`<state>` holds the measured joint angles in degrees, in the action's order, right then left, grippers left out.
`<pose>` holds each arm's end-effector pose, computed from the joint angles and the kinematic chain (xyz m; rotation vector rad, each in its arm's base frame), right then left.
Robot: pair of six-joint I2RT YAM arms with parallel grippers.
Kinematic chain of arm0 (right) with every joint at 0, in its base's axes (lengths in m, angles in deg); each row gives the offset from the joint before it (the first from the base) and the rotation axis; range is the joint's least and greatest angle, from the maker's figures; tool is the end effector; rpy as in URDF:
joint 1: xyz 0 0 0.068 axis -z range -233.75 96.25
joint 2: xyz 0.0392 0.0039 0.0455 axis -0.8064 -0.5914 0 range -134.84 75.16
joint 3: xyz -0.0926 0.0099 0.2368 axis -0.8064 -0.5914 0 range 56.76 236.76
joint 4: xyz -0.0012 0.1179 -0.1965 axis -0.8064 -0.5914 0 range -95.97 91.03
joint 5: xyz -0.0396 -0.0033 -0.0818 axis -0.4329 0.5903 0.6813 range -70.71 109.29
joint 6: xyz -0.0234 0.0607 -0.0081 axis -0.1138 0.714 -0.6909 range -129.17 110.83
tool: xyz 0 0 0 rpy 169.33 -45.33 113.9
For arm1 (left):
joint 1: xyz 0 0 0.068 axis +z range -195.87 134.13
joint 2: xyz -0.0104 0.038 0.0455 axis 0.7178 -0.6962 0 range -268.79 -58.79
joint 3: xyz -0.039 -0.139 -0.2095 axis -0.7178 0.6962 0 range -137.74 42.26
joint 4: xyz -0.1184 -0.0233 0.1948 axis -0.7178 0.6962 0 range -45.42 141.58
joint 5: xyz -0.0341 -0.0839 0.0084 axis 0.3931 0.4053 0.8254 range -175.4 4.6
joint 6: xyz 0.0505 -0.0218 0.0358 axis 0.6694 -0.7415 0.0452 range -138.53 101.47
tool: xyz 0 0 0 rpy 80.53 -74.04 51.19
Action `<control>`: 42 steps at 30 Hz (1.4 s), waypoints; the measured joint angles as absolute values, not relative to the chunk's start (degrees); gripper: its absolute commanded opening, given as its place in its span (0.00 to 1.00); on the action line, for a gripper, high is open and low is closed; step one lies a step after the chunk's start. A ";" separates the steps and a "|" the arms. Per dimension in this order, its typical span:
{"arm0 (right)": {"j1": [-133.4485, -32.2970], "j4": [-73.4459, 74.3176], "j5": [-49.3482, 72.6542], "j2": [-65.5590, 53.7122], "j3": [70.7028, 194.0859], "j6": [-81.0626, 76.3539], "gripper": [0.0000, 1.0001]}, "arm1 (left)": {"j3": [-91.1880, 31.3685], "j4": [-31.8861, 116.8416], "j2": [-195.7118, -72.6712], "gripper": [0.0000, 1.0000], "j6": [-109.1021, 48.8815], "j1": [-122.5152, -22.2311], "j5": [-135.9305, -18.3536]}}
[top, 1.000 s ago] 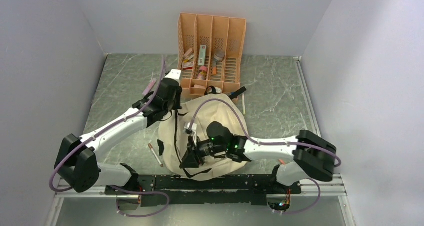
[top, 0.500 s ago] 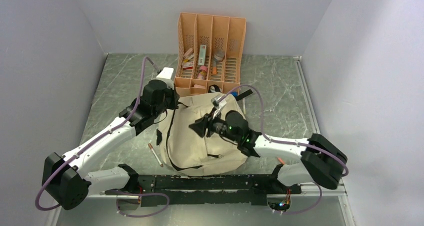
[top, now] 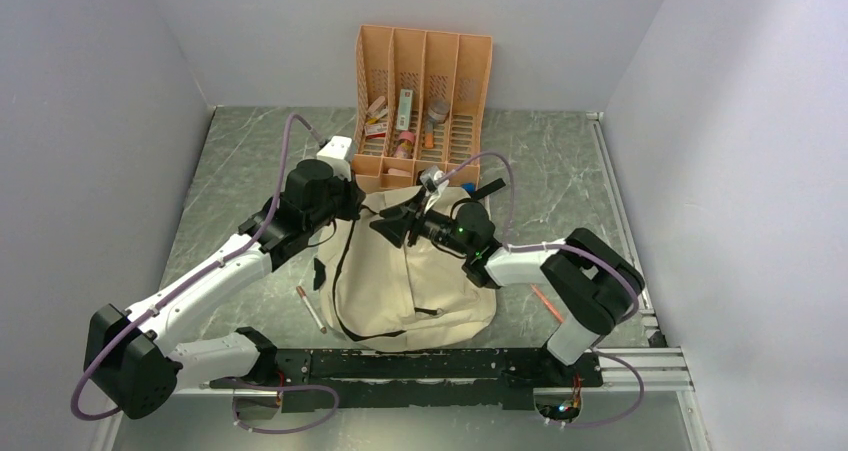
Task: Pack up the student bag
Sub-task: Zip the student bag at the center of the board.
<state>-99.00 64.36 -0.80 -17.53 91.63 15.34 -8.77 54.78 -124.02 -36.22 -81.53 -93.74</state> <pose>0.2100 0.2370 0.2241 -0.5876 1.4984 1.2244 0.2073 -0.1396 0.2907 0.2216 2.0085 -0.4524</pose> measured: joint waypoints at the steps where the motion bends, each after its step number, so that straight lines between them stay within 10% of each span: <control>1: -98.61 65.39 -1.44 -18.29 91.92 15.63 0.50 | -8.77 54.78 -124.02 0.05 -36.20 -81.53 -93.68; 25: -97.30 75.90 -7.27 -31.23 102.06 21.51 0.27 | -8.77 54.73 -123.60 0.05 -36.11 -81.53 -91.73; 33: -97.21 77.15 -7.54 -32.98 103.28 23.58 0.42 | -8.77 54.73 -123.60 0.05 -36.11 -81.12 -91.49; 42: -97.21 76.75 -6.46 -33.11 103.30 22.49 0.34 | -8.77 54.69 -123.60 0.05 -36.11 -81.12 -91.16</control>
<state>-97.21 76.75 -6.46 -33.11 103.30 22.49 -8.77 54.69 -123.60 -36.11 -81.12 -91.16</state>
